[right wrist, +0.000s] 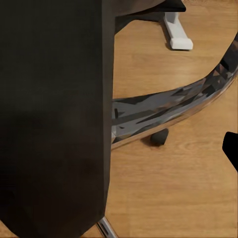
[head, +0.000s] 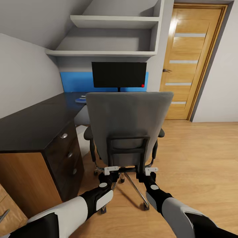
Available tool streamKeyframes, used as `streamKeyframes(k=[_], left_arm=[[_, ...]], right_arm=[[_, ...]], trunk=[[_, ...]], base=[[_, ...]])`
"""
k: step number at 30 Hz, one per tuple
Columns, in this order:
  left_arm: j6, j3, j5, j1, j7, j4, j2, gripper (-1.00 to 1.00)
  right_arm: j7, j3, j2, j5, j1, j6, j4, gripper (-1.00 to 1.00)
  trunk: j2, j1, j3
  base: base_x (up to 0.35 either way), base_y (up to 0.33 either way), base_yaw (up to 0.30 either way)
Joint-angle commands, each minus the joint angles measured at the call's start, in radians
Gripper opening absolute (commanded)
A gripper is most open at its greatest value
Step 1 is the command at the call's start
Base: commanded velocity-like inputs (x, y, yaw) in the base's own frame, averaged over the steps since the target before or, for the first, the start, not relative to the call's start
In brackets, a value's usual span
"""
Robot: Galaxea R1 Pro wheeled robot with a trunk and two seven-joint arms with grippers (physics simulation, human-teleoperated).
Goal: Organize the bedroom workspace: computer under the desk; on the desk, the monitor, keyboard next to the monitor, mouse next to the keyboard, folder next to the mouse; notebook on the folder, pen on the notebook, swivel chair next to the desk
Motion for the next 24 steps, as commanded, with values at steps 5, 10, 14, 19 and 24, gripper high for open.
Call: streamKeyframes(k=[5, 10, 14, 19, 24], left_arm=[[-0.007, -0.008, 0.006, -0.002, 0.003, -0.001, 0.0, 1.0], [-0.008, -0.008, 0.006, -0.002, 0.003, -0.001, 0.0, 1.0], [-0.008, -0.008, 0.006, -0.002, 0.003, -0.001, 0.0, 1.0], [-0.007, -0.008, 0.006, -0.002, 0.004, -0.001, 0.0, 1.0], [-0.007, -0.008, 0.006, -0.002, 0.004, -0.001, 0.0, 1.0]], right_arm=[[-0.005, -0.009, 0.0, 0.009, -0.001, -0.003, 0.001, 1.0], [-0.004, -0.009, 0.0, 0.009, -0.001, -0.003, 0.001, 1.0], [-0.004, -0.009, 0.0, 0.009, -0.001, -0.003, 0.001, 1.0], [-0.004, -0.009, 0.0, 0.009, -0.001, -0.003, 0.001, 1.0], [-0.004, -0.009, -0.001, 0.009, -0.001, -0.003, 0.001, 1.0]], trunk=[[0.0, 0.0, -0.001], [0.0, 0.0, -0.001], [0.0, 0.0, -0.001], [0.0, 0.0, -0.001], [0.0, 0.0, -0.001]], base=[[0.32, 0.0, 0.0], [0.32, 0.0, 0.0], [0.32, 0.0, 0.0], [0.32, 0.0, 0.0], [0.32, 0.0, 0.0]])
